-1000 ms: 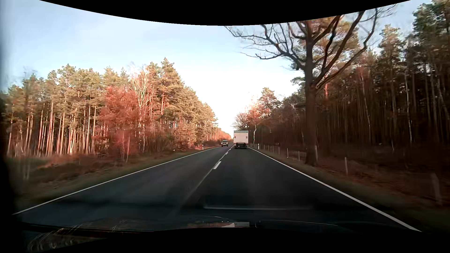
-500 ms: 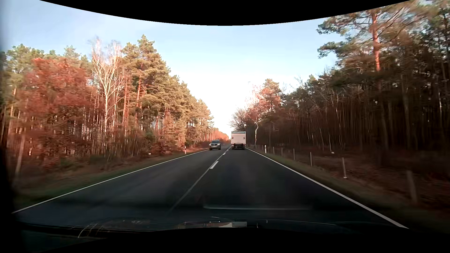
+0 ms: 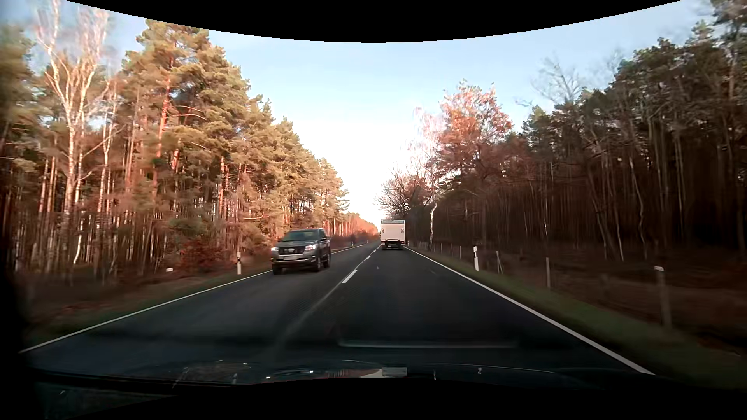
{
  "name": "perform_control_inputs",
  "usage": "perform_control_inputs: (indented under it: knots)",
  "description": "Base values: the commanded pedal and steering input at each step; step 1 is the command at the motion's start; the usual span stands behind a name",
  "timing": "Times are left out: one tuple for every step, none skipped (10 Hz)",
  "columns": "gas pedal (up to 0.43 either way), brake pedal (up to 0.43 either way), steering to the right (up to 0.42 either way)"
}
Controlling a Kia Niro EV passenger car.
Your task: Follow the waypoints while adhering to traffic rules and regulations
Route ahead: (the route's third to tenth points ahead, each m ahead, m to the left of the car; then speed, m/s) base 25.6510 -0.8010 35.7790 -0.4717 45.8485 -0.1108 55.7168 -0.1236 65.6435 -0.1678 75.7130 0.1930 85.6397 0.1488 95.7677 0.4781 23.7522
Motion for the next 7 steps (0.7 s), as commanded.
perform_control_inputs:
  knots:
    - [0.150, 0.000, -0.005]
    - [0.150, 0.000, -0.005]
    - [0.150, 0.000, -0.005]
    - [0.157, 0.000, -0.004]
    - [0.157, 0.000, -0.004]
    - [0.157, 0.000, -0.004]
    - [0.157, 0.000, -0.003]
